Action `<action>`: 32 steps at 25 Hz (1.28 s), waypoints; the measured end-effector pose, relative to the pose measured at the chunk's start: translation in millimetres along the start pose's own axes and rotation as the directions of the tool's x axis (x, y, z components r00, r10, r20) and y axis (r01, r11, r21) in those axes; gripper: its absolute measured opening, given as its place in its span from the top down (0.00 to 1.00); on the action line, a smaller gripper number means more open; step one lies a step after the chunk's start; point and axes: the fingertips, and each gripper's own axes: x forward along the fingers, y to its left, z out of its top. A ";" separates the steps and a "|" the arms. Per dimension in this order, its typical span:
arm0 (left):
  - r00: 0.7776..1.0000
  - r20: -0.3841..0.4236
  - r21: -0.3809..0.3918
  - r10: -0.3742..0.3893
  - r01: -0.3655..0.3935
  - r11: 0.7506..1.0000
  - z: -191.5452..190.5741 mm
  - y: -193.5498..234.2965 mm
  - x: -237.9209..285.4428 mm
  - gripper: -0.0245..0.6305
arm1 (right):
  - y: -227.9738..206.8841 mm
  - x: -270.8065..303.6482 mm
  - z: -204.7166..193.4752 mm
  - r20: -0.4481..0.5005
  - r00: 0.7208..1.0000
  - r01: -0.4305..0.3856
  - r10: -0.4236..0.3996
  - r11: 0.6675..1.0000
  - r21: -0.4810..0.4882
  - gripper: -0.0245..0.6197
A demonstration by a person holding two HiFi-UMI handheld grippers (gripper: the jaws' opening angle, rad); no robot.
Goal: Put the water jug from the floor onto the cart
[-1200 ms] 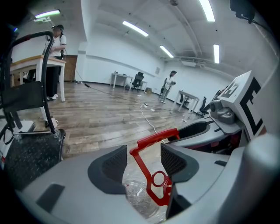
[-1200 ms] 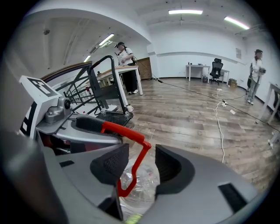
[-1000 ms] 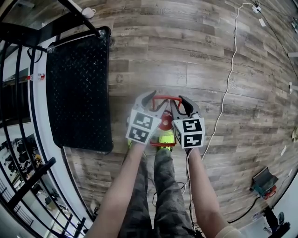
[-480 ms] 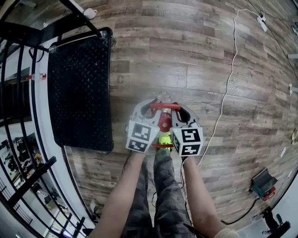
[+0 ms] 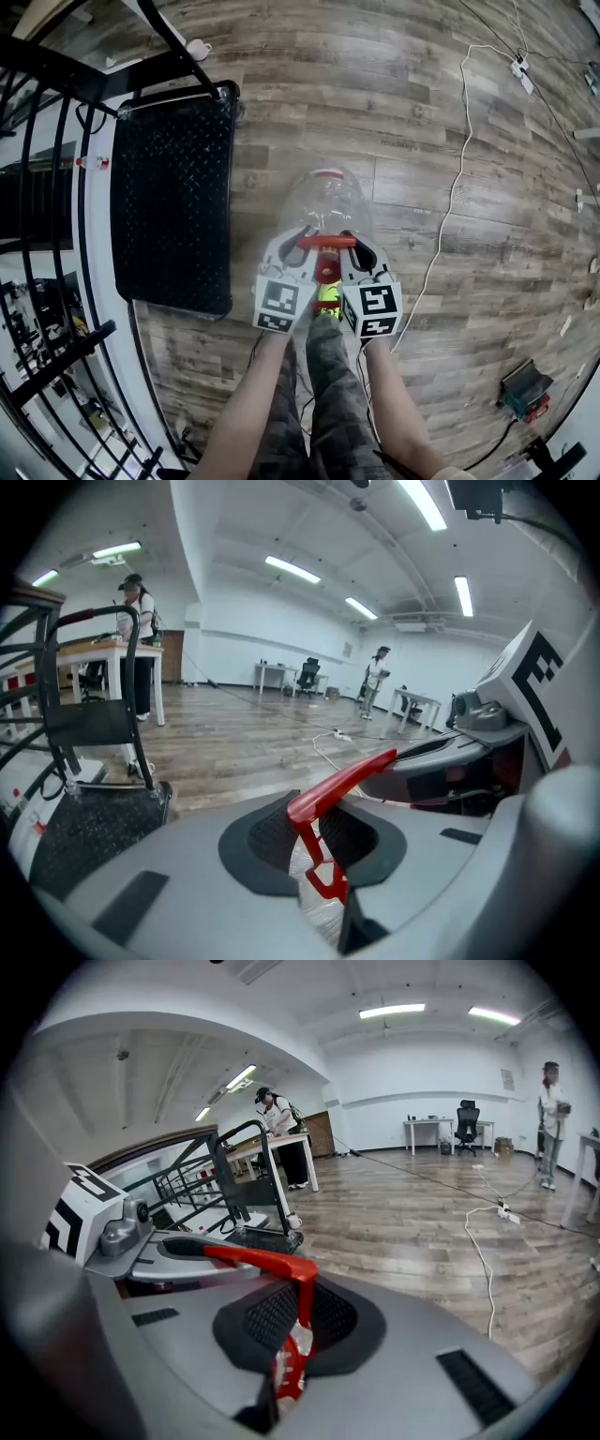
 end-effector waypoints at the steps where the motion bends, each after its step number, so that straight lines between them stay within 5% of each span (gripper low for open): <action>1: 1.000 0.012 0.016 0.004 -0.005 1.000 11.6 -1.0 -2.9 0.86 | -0.7 -4.8 9.7 0.014 1.000 -0.001 0.001 1.000 -0.001 0.93; 14: 0.993 0.074 0.012 0.091 -0.092 0.996 130.2 -24.4 -82.8 0.88 | 28.2 -86.8 124.8 0.063 0.995 -0.078 0.083 0.994 -0.072 0.93; 32: 0.982 0.055 -0.032 0.181 -0.179 0.983 170.7 -62.5 -173.5 0.89 | 79.3 -172.9 162.5 0.022 0.975 -0.218 0.222 0.969 -0.117 0.93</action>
